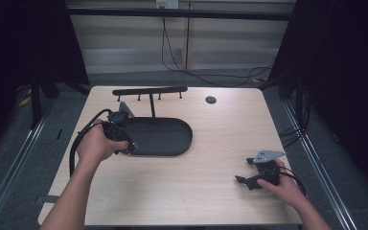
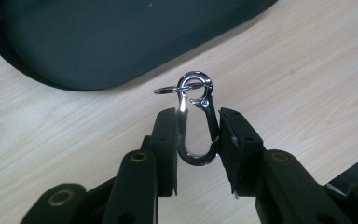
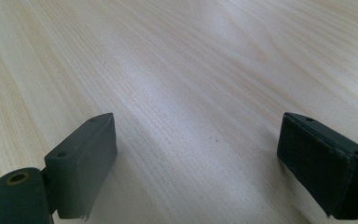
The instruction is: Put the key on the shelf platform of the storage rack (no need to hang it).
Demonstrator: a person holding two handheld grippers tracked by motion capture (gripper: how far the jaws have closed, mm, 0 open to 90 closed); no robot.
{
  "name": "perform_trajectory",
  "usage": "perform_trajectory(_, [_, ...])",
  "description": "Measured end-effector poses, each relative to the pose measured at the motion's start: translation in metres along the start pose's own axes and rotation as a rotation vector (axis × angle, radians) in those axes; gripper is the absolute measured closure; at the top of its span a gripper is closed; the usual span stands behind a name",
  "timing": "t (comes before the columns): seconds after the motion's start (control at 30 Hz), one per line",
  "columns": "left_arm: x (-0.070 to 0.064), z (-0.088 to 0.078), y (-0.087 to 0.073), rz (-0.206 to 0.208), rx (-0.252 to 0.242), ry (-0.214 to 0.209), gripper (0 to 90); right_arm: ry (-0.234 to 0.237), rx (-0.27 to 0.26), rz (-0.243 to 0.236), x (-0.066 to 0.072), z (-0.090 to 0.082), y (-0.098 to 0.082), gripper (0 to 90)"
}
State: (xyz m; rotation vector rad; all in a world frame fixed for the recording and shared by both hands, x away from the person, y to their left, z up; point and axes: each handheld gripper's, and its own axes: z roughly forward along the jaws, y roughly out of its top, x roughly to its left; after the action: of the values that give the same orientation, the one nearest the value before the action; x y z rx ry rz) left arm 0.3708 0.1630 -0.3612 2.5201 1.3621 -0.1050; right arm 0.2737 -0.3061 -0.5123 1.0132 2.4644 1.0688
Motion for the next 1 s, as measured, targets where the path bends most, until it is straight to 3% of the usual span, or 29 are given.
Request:
perform_trajectory(0.33, [0.005, -0.006, 0.011, -0.022, -0.002, 0.006, 68.3, 0.000, -0.001, 0.003, 0.000, 0.000, 0.000, 11.4])
perform_trajectory(1.0, [0.008, 0.002, 0.035, -0.047, -0.018, -0.006, 68.3, -0.001, -0.003, 0.000, 0.000, 0.000, 0.000, 11.4])
